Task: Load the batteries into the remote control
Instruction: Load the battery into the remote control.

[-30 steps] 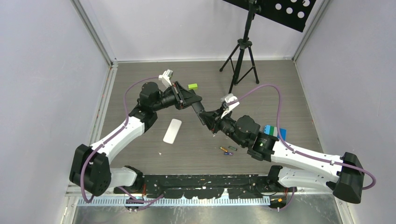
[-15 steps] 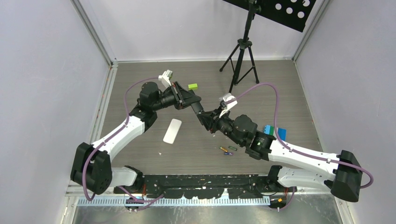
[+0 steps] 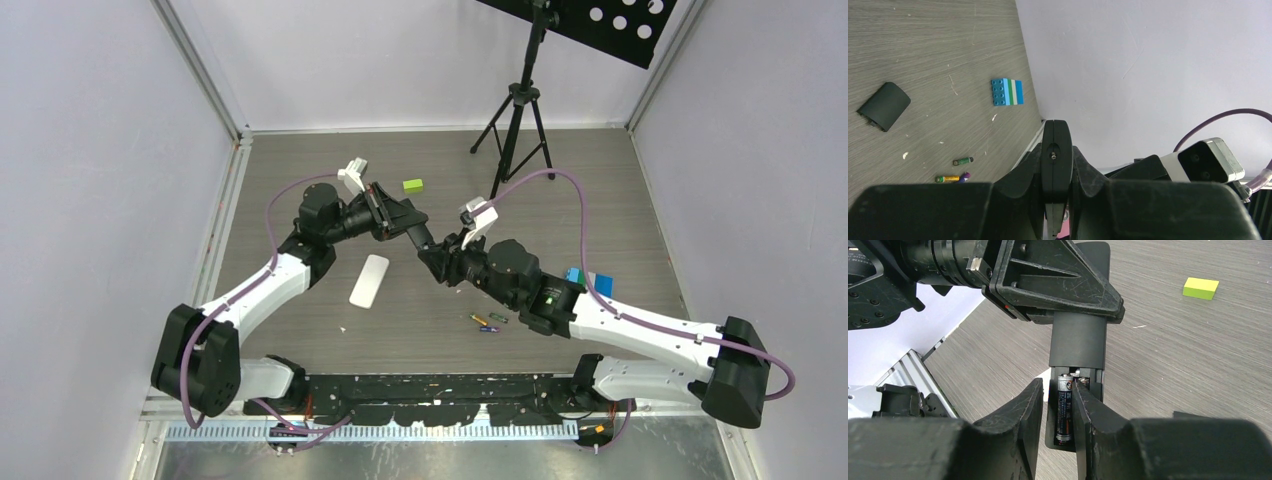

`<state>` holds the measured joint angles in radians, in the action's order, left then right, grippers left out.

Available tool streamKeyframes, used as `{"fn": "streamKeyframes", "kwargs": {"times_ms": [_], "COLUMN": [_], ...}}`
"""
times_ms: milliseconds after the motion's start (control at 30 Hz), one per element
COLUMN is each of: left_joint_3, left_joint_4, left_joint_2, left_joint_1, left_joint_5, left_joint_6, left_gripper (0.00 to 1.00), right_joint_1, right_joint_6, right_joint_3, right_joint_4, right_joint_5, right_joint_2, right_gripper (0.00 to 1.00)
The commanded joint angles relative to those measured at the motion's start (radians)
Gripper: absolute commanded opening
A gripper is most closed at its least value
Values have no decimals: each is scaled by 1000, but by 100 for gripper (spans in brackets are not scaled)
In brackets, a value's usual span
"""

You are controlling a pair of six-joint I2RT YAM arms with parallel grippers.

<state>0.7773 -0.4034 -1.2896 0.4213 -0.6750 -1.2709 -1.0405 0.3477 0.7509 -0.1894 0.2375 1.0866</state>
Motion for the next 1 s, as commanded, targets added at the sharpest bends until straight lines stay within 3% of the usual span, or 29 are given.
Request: {"fn": "streamKeyframes", "kwargs": {"times_ms": [0,200,967], "left_joint_3": [25,15,14], "left_joint_4": [-164,-147,-125], "left_joint_2": [59,63,62], "left_joint_1": [5,5,5], "left_joint_5": [-63,-72,-96], "left_joint_6": [-66,-31,-4], "left_gripper": [0,0,0], "right_joint_1": [10,16,48], "right_joint_6": [31,73,104], "right_joint_3": [16,64,96], "right_joint_4": [171,239,250], "right_joint_5": [-30,-6,73], "right_joint_2": [13,9,-37], "right_gripper": [35,46,54]}}
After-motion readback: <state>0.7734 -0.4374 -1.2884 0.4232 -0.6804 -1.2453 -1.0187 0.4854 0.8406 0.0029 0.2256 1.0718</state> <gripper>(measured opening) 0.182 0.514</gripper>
